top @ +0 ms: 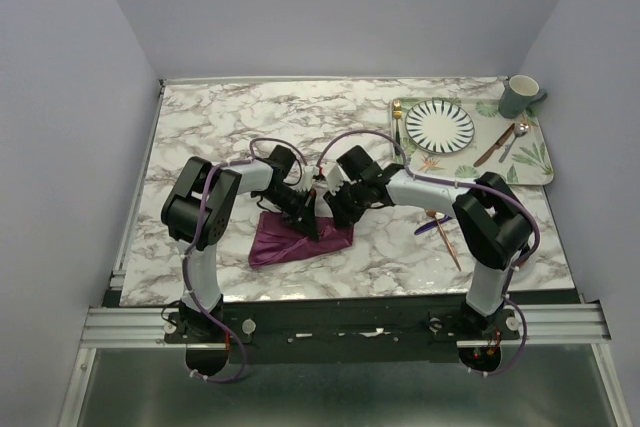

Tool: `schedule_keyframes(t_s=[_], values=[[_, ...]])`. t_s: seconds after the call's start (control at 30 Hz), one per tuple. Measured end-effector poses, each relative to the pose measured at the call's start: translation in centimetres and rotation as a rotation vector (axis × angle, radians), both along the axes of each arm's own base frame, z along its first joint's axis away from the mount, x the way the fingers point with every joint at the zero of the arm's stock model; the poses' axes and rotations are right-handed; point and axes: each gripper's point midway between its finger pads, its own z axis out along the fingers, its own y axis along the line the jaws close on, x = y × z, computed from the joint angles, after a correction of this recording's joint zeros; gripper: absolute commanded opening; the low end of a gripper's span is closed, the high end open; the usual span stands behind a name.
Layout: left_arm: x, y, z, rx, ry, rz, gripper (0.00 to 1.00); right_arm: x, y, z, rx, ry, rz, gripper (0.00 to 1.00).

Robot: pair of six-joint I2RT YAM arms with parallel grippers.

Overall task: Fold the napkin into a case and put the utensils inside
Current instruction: Stuff the top corner of the smaller-rectangle-folded napkin into the folded napkin.

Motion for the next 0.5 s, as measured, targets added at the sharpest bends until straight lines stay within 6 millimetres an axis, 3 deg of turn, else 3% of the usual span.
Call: schedule_keyframes(t_s=[0.27,0.37,0.5], values=[[0.0,0.0,-0.01,0.0,0.0,0.0,0.0,0.13,0.27,0.04,-0.015,-0.014,0.0,0.28],[0.11,0.1,-0.01,0.0,0.001,0.005,0.0,0.21,0.33,-0.28,-0.037,-0.029,-0.001,0.2],[0.15,0.13,-0.01,0.0,0.001,0.007,0.0,0.44,0.38,-0.34,-0.057,-0.055,-0.004,0.01]])
